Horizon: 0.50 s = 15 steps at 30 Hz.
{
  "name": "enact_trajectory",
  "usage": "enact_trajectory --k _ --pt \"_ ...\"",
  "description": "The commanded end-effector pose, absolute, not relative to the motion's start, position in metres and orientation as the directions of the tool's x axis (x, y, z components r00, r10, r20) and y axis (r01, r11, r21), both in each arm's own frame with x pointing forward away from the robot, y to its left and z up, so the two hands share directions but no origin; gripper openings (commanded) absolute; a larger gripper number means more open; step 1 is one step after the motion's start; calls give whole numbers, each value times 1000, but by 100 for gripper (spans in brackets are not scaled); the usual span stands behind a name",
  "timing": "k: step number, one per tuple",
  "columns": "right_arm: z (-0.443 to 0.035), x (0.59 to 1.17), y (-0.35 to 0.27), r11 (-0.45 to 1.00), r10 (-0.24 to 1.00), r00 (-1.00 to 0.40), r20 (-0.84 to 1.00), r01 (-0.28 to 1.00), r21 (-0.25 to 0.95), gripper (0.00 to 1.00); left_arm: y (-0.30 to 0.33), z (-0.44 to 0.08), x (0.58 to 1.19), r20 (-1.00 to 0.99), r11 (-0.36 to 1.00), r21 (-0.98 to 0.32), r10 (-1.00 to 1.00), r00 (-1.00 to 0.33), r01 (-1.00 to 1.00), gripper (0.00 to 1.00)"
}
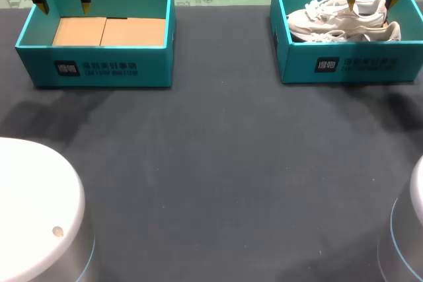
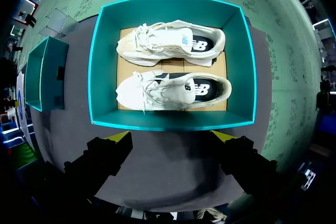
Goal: Take the shoe out of the shoebox, open the shoe tongue, remove and reinsert the insole, then place the shoe into the shoebox
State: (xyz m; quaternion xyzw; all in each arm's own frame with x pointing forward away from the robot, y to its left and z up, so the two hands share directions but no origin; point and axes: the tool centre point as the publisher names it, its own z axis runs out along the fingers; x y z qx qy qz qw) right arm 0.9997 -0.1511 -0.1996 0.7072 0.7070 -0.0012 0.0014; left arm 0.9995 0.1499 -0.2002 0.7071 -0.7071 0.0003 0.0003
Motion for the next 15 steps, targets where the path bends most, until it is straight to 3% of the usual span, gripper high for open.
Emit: enact_trajectory --k 1,15 --pt "-199 1000 -151 0 1000 0 -4 1000 0 100 150 -200 1000 0 0 0 -1000 0 -1000 100" --pt "-215 1017 -193 -14 998 17 -61 999 49 100 150 -200 1000 0 0 0 -1000 0 -1000 100"
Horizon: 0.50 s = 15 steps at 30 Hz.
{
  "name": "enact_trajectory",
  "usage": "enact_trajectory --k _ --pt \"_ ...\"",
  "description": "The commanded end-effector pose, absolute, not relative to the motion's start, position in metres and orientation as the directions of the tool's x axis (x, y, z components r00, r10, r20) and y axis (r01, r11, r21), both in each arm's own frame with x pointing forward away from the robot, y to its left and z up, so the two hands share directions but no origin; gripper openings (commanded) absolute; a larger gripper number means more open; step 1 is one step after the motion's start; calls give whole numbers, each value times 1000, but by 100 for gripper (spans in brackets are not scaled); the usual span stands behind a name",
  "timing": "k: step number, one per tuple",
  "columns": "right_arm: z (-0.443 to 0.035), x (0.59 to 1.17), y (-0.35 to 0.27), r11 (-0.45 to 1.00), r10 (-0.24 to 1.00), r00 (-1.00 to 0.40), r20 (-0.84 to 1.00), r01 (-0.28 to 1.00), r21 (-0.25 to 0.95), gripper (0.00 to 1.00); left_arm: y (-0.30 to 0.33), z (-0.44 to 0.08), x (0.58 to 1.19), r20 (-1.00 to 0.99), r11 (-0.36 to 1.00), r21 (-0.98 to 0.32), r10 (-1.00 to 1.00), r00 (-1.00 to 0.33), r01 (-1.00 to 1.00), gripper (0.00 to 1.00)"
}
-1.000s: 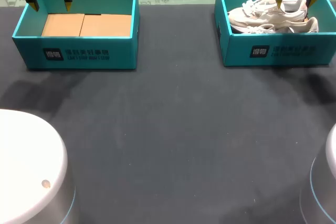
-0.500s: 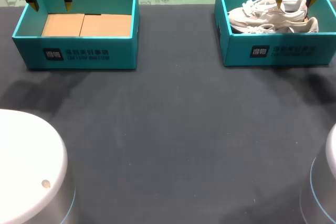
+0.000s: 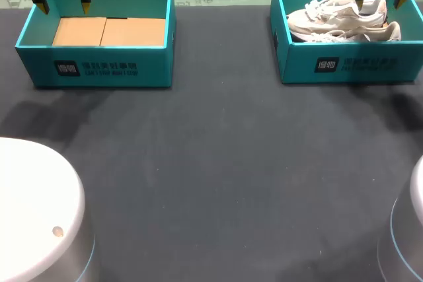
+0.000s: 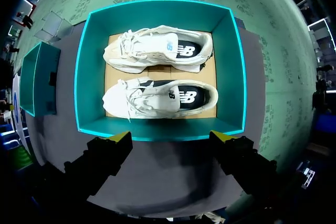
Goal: Take the shoe out of the shoebox, open the shoe tongue, remove and reinsert the insole, then place the shoe into the shoebox
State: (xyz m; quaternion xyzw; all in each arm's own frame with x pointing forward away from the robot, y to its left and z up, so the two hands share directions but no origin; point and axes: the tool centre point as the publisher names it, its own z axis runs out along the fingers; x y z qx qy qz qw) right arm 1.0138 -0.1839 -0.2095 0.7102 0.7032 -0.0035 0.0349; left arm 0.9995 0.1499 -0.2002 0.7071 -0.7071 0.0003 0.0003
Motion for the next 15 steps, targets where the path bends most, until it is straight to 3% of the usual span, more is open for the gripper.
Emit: enact_trajectory --k 1,10,13,15 --pt "-216 1019 -198 -13 998 16 -61 999 50 100 150 -200 1000 0 0 0 -1000 0 -1000 100" --pt "-245 1039 -228 -32 997 36 -70 998 46 100 150 -200 1000 0 0 0 -1000 0 -1000 100" --pt "-257 1045 -237 -42 997 44 -67 998 37 82 150 -200 1000 0 0 0 -1000 0 -1000 100" --pt "-264 1048 -243 -51 997 53 -61 998 33 81 150 -200 1000 0 0 0 -1000 0 -1000 100"
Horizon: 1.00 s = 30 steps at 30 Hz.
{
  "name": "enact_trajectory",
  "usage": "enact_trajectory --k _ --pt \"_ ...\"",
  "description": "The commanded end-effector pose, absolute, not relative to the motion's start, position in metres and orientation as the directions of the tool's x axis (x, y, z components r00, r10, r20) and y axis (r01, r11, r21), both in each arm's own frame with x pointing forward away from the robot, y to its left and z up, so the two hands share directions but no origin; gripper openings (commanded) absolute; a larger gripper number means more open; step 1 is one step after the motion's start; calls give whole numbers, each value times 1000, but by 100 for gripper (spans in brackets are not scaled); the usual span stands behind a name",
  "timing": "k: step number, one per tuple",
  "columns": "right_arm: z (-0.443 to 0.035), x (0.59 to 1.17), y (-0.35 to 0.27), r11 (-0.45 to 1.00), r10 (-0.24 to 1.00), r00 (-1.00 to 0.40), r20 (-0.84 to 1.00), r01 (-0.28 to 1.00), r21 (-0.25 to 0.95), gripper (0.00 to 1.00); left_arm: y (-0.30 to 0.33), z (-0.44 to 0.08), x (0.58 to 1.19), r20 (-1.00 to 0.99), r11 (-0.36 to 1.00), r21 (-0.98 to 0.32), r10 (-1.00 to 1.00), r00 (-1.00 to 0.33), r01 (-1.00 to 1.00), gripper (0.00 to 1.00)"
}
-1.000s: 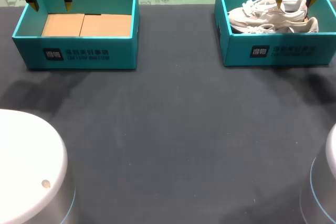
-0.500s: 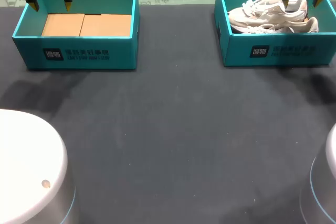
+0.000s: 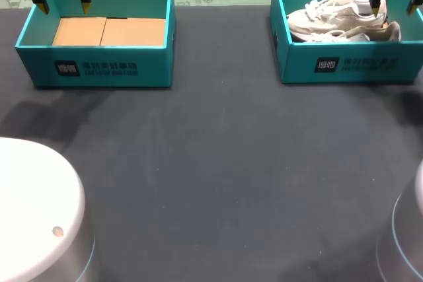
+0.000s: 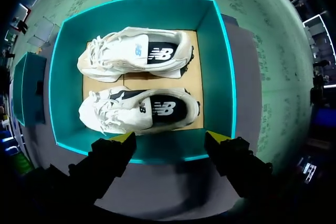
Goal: Take the shoe out of the shoebox, open the shoe tongue, remove and reinsert the insole, then place the shoe into the shoebox
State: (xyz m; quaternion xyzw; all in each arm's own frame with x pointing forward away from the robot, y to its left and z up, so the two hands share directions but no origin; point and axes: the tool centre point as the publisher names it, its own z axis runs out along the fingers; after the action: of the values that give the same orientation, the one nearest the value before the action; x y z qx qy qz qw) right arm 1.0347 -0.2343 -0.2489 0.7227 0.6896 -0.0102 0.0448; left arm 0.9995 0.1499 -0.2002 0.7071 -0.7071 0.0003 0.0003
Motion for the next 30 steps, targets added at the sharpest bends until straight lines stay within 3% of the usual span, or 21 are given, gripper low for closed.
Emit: enact_trajectory --k 1,9,11,12,16,25,30 --pt "-266 1049 -246 -52 997 54 -61 998 33 82 150 -200 1000 0 0 0 -1000 0 -1000 100" --pt "-287 1057 -263 -63 997 64 -50 998 13 77 150 -200 1000 0 0 0 -1000 0 -1000 100" --pt "-290 1058 -267 -63 997 63 -50 998 9 71 150 -200 1000 0 0 0 -1000 0 -1000 100" --pt "-291 1058 -269 -62 997 62 -50 998 7 64 150 -200 1000 0 0 0 -1000 0 -1000 100" --pt "-295 1057 -276 -65 997 65 -46 998 6 64 150 -200 1000 0 0 0 -1000 0 -1000 100" --pt "-309 1055 -284 -60 997 59 -40 998 -6 50 150 -200 1000 0 0 0 -1000 0 -1000 100" --pt "-319 1055 -283 -56 998 55 -38 998 -19 49 150 -200 1000 0 0 0 -1000 0 -1000 100"
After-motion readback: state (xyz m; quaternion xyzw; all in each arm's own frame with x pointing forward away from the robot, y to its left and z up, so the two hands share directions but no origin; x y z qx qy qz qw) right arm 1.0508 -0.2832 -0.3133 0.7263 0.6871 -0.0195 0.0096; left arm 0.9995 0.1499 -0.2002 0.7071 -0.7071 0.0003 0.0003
